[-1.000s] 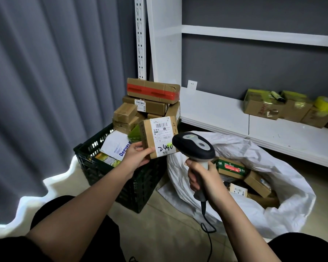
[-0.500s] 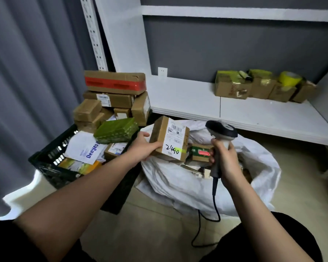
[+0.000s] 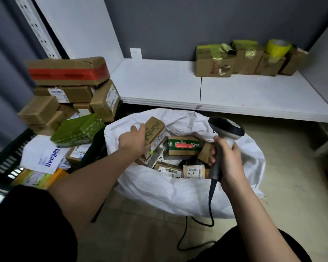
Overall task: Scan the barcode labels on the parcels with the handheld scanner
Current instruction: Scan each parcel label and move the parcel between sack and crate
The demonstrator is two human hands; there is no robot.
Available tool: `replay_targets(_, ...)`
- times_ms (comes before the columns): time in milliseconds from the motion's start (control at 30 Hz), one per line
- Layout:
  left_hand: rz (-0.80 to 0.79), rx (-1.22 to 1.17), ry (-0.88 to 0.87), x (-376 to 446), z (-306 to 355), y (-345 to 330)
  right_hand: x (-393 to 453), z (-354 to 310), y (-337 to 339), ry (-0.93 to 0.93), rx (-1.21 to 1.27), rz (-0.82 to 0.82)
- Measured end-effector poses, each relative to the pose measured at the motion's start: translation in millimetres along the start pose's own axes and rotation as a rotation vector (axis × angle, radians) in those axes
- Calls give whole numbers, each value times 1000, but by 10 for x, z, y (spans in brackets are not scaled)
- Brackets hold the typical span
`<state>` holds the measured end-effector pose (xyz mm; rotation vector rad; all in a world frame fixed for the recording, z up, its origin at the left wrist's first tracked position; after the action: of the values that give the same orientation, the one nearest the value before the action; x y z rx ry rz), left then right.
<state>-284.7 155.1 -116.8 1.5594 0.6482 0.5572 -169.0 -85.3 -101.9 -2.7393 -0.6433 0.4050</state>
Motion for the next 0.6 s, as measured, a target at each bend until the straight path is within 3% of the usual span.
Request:
replay_targets(133,-20,202,-80,51,125,-253,30,57,-58,-37,-28,-7)
replay_targets(267,-87,-138,26,140,170,-483,56,76,-106,-40,-60,-31)
replay_targets(333,-217,-308,-13,164,186,-637,51,75,-117,-41,-59,-34)
replay_targets(400,-355,-265,-75,134,128,-745,28,67,-142,-35,-62,-34)
replay_targets(467,-311,-238,-80,100,17,-702,-5,76,-164,-40,-81,-31)
replay_targets(600,-76,-247,-74,-51,-335,-345,-140,165,-310,-59,-108,-72)
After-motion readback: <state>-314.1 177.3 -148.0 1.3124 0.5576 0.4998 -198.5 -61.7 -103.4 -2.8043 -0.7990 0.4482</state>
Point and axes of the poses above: each hand's wrist, its own x-axis towards the middle knuckle, its own y-axis out of the back of the hand, z = x × y, the point moved 5 cm from there along x, towards the middle knuckle, and after that the axes turned 1 degree about -y, right-handed, at the moved point
